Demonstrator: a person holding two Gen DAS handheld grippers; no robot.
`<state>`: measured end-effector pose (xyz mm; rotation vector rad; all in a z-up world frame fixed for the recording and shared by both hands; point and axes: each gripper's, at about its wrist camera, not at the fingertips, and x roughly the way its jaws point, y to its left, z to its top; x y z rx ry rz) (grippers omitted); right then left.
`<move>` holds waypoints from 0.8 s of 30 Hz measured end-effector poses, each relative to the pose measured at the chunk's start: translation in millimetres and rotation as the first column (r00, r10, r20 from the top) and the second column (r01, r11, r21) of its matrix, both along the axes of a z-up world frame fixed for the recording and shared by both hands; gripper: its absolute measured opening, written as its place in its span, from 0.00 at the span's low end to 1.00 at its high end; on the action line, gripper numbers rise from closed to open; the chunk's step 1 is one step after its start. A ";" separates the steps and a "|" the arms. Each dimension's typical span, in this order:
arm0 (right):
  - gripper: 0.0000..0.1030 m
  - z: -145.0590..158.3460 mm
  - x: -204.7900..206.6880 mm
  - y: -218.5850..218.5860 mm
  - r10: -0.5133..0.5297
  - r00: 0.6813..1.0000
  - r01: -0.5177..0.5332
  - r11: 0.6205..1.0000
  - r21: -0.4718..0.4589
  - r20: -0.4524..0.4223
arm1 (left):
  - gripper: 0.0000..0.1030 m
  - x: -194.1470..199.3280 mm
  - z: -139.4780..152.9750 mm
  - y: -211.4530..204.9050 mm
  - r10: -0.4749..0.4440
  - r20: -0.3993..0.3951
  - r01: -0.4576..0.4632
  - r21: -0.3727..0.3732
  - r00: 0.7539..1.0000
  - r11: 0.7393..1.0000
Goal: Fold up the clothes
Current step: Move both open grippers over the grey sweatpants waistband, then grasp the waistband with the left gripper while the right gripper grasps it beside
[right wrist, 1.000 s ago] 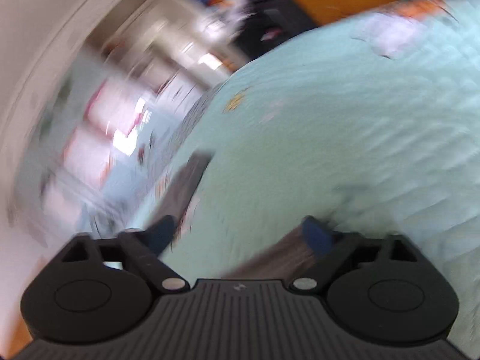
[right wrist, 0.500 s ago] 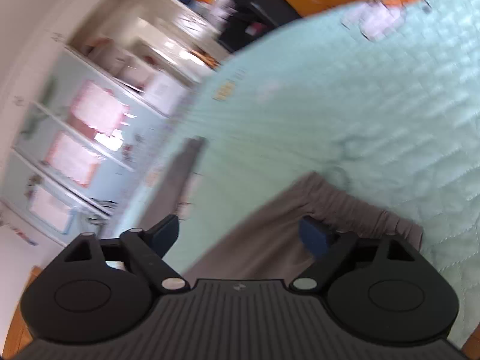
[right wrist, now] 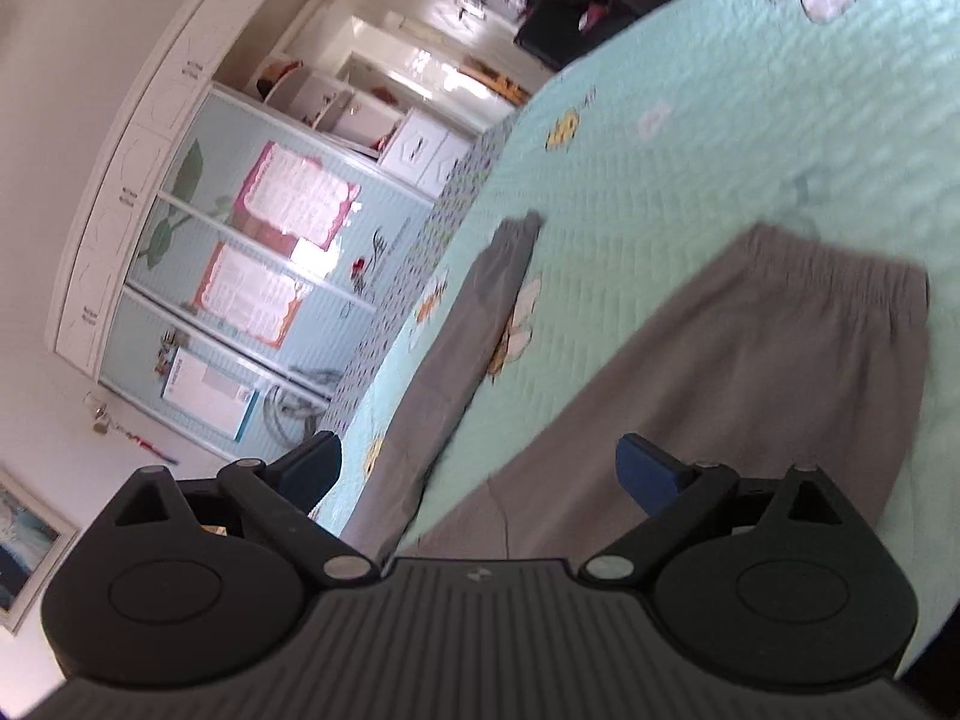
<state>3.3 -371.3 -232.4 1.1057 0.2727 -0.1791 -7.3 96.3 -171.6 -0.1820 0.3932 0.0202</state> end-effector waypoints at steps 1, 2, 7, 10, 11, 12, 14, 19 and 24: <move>0.95 -1.3 -4.3 3.4 0.012 1.000 -0.012 1.000 0.016 -0.004 | 0.99 1.9 0.0 6.6 0.014 -0.019 -0.014 -0.042 1.000 0.999; 0.95 -2.4 -9.9 7.3 0.022 1.000 -0.021 0.999 0.033 -0.007 | 0.99 4.5 -0.1 14.3 0.027 -0.041 -0.031 -0.087 0.999 0.996; 0.95 -11.0 -44.0 11.3 0.023 1.000 -0.021 0.994 0.108 -0.013 | 0.99 18.9 -6.6 54.7 0.074 -0.141 -0.113 -0.291 0.987 0.950; 0.95 -16.0 -60.8 8.4 0.014 1.000 -0.011 0.989 0.148 -0.019 | 0.99 32.1 -14.0 74.8 0.059 -0.174 -0.125 -0.400 0.983 0.908; 0.95 -17.6 -63.7 7.1 0.009 1.000 -0.005 0.987 0.161 -0.023 | 0.99 38.2 -17.0 81.4 0.050 -0.188 -0.130 -0.444 0.981 0.887; 0.95 -19.2 -65.2 6.0 0.006 1.000 -0.002 0.985 0.174 -0.024 | 0.99 45.7 -20.8 88.4 0.038 -0.205 -0.136 -0.492 0.978 0.860; 0.95 -20.2 -65.2 5.7 0.006 1.000 -0.002 0.982 0.187 -0.024 | 0.99 60.0 -30.1 102.3 0.030 -0.234 -0.165 -0.584 0.972 0.795; 0.95 -18.7 -49.6 10.8 0.044 0.998 -0.037 0.984 0.176 -0.036 | 0.99 95.3 -45.5 128.7 0.023 -0.276 -0.227 -0.736 0.961 0.638; 0.95 -23.0 -47.1 12.6 0.050 0.997 -0.038 0.982 0.184 -0.061 | 0.99 138.3 -56.9 140.0 -0.009 -0.338 -0.281 -0.796 0.941 0.537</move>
